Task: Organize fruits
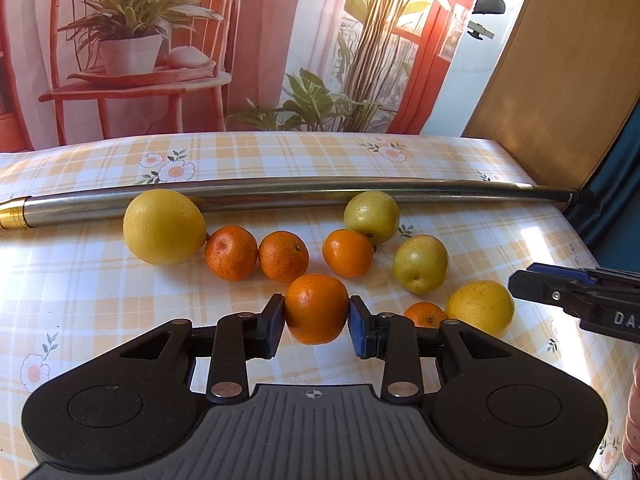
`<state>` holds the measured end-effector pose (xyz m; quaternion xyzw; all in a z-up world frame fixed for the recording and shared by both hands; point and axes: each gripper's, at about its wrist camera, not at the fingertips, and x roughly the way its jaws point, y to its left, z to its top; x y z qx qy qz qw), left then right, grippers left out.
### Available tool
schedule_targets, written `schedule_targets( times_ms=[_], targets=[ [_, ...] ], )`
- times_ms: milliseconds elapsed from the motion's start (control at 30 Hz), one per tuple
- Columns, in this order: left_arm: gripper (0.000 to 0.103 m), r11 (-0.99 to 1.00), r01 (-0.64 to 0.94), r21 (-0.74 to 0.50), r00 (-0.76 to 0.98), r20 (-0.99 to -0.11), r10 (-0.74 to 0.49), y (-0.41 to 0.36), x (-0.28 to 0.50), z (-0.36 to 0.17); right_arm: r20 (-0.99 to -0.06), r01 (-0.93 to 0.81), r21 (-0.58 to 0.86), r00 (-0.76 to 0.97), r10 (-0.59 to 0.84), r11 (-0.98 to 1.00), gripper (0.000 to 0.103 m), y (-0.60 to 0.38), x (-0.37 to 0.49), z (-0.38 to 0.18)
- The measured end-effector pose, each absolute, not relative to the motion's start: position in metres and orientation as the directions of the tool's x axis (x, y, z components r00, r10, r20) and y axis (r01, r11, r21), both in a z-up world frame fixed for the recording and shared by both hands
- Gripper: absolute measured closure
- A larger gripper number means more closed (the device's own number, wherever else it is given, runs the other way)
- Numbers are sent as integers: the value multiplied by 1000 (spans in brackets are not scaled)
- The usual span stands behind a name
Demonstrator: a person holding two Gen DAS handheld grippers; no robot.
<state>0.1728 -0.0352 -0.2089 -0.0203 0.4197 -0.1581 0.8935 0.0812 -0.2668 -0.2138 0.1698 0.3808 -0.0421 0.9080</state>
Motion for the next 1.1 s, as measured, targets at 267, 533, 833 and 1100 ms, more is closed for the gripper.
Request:
schedule_targets(
  times_ms=[267,533,833,1100],
  targets=[
    [67,964,220,-151,667,-698,-262,-16,140,-191,-703,42,200,702,113,979,70,-249,120,-217],
    [67,968,188,-167,679,-690,-251,3,121,-183,-745,-52,89,659,101,995,55,-235,152,-231],
    [67,966,177,-188,680,-687,-258,8,111,-185,-826,-44,82,556,93,996,56,-229,181,-247],
    [67,966,175,-190,678,-688,-258,12,106,-188,-851,-24,83,519,83,996,60,-230,184,-252]
  ],
)
